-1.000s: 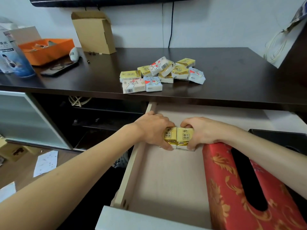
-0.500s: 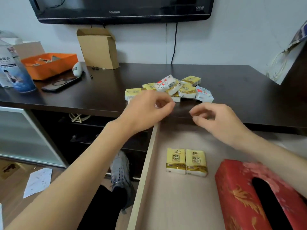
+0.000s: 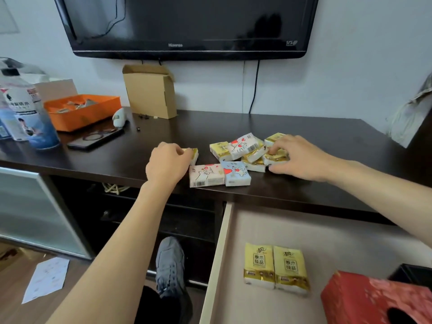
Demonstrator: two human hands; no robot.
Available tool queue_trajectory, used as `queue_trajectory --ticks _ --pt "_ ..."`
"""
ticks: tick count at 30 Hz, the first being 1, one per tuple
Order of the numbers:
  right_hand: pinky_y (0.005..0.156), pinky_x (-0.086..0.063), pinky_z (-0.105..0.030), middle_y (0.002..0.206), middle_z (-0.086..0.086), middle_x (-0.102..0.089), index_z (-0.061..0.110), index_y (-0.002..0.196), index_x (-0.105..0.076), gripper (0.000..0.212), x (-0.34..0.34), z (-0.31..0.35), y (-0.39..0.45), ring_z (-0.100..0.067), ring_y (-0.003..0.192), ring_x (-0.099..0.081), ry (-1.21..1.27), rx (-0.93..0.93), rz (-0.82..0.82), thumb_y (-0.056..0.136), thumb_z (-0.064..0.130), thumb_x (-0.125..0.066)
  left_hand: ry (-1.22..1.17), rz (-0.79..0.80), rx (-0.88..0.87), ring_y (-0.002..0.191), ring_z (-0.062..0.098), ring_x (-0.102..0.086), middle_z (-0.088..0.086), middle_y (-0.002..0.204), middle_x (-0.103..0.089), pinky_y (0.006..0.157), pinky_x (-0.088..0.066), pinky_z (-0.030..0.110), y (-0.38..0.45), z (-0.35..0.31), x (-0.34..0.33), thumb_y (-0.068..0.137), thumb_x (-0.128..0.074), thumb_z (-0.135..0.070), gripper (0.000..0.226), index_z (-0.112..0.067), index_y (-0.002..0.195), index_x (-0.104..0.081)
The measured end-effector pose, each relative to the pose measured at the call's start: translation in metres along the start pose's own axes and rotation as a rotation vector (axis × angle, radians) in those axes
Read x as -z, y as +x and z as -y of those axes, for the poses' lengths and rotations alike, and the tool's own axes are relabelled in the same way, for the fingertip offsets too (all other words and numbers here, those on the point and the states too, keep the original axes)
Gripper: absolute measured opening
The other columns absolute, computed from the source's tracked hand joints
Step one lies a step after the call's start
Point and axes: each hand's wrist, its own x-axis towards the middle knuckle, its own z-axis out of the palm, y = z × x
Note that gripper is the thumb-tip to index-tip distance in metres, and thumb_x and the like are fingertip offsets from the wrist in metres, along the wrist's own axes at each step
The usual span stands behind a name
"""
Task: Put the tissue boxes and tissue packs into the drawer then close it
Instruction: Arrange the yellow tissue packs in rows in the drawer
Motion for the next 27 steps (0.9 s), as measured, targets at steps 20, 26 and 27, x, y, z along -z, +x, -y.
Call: queue_trajectory --ticks 20,26,27 --pt "0.096 -0.042 -0.042 0.122 -0.001 -0.049 0.021 0.138 -0.053 0.088 0.005 0.004 0.000 -0.025 0.123 -0.038 -0.044 -0.096 -0.133 0.064 0.050 -0.090 -0.175 0.008 -0.208 0.107 0.022 -0.058 0.002 0.128 -0.061 0.080 -0.048 0.035 -0.010 -0.048 0.054 0.069 -0.079 -0.048 0.061 -0.028 0.122 -0.057" --pt "0.098 -0.044 -0.043 0.117 -0.004 -0.045 0.018 0.136 -0.058 0.091 0.021 0.003 -0.023 -0.028 0.120 -0.036 -0.215 -0.119 -0.211 0.064 0.069 -0.080 -0.095 0.195 -0.498 0.120 0.021 -0.058 0.000 0.133 -0.060 0.100 -0.047 0.036 -0.084 -0.058 0.046 0.073 -0.080 -0.043 0.081 -0.022 0.143 -0.046" --pt "0.097 -0.044 -0.042 0.115 -0.003 -0.044 0.018 0.136 -0.059 0.092 0.023 0.004 -0.030 -0.027 0.121 -0.035 -0.181 -0.127 -0.215 0.063 0.071 -0.078 -0.058 0.234 -0.534 0.124 0.019 -0.055 -0.001 0.137 -0.058 0.101 -0.044 0.032 -0.096 -0.052 0.043 0.074 -0.080 -0.042 0.083 -0.022 0.146 -0.044"
